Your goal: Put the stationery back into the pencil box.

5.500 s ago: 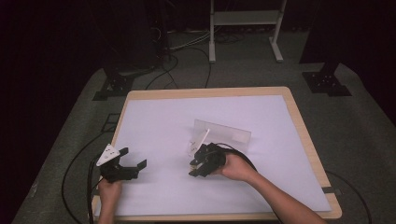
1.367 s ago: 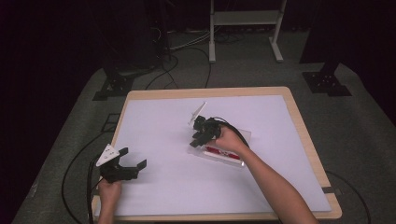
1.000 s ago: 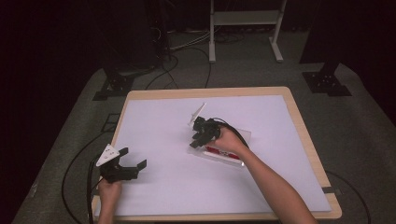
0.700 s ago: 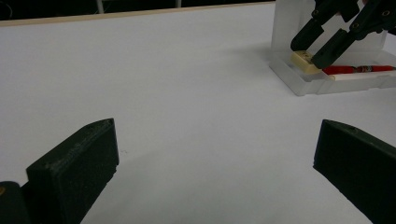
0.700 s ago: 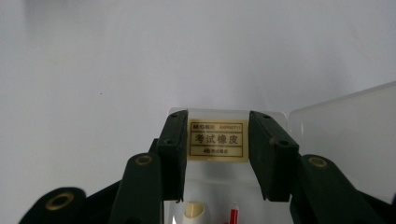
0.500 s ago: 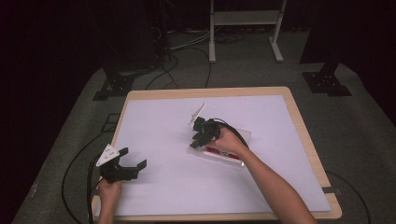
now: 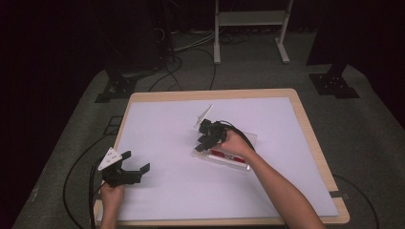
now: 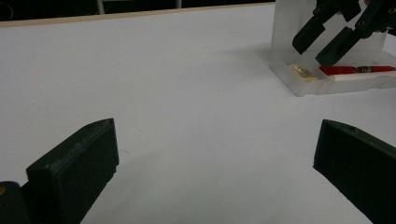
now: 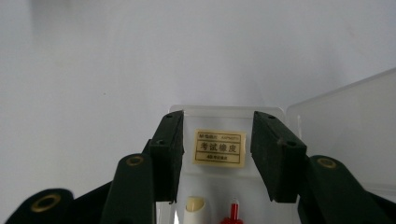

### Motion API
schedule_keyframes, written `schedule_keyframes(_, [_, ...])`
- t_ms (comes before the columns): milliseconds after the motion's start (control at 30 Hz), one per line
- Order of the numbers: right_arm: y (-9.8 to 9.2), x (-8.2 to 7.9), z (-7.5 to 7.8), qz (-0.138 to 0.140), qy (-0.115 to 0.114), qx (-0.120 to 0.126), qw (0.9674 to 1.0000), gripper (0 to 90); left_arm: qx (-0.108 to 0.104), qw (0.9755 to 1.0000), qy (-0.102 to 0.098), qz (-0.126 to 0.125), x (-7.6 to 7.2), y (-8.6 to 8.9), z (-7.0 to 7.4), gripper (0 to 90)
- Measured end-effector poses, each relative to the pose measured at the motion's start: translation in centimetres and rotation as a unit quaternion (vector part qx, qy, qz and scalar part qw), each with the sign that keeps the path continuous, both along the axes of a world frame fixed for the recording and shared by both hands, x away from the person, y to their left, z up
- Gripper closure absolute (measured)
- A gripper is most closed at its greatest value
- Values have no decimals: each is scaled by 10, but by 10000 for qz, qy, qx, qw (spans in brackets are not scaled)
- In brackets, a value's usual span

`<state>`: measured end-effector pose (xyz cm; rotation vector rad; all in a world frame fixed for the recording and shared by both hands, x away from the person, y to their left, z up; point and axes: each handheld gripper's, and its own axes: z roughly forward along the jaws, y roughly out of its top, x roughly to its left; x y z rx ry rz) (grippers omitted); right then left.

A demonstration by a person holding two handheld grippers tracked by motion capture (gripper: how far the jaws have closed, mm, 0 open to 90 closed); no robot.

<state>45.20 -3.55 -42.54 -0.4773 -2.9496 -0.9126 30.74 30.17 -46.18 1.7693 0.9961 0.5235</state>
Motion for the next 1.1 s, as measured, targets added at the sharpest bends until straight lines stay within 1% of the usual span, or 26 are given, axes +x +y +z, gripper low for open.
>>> schedule_keyframes(67, [-2, 0, 2, 11, -37, 37, 10000, 533, 13, 10000, 10, -7, 0, 0, 0, 0])
schedule_keyframes(333, [-13, -4, 10, -46, -66, 114, 9999, 512, 20, 10000, 14, 2, 0, 0, 0, 0])
schedule_keyframes(500, [-24, -7, 16, -112, -85, 215, 9997, 495, 10, 10000, 2, 7, 0, 0, 0, 0])
schedule_keyframes(600, [-30, -9, 18, -135, -106, 214, 9996, 481, 29, 10000, 5, -2, 0, 0, 0, 0])
schedule_keyframes(767, [-38, -12, 23, -169, -108, 301, 9993, 466, 25, 10000, 4, 0, 0, 0, 0, 0])
schedule_keyframes(1100, [-48, -20, 32, -175, -172, 406, 9989, 431, 27, 10000, 1, -10, 0, -1, 0, 0])
